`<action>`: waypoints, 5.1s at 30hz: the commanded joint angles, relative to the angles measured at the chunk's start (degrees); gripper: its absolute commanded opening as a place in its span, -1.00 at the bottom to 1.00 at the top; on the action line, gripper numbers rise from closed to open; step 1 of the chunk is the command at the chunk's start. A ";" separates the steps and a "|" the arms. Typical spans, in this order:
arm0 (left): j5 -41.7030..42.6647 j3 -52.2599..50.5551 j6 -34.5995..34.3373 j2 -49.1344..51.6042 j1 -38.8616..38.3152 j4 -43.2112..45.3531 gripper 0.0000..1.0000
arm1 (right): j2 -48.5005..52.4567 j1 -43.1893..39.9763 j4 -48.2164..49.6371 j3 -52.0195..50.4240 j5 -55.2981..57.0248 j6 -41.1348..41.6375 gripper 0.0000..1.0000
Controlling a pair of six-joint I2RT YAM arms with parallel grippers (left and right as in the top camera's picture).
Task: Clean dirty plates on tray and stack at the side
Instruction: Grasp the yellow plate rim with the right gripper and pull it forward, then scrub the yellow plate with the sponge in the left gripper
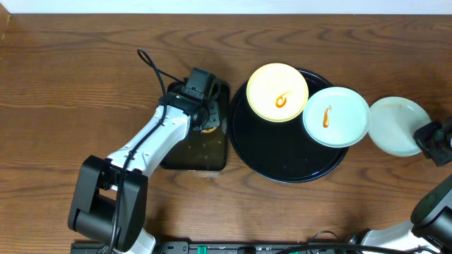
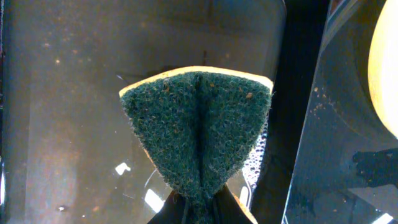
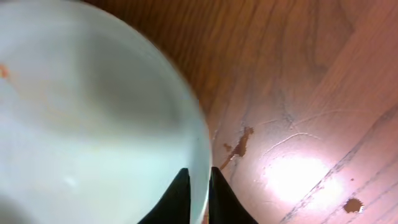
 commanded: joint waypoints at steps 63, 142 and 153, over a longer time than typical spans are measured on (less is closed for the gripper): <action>-0.74 -0.15 0.31 -0.44 0.13 -0.66 -0.84 | 12.96 46.66 21.66 3.65 -18.86 -26.25 -0.56; 13.05 -0.17 -13.88 17.03 -10.75 21.99 -0.85 | 12.94 53.64 5.92 3.65 -19.41 -25.66 -0.98; 12.37 -0.17 -3.93 5.46 -8.02 20.61 -0.85 | 12.94 53.64 5.86 3.65 -19.41 -25.66 -0.98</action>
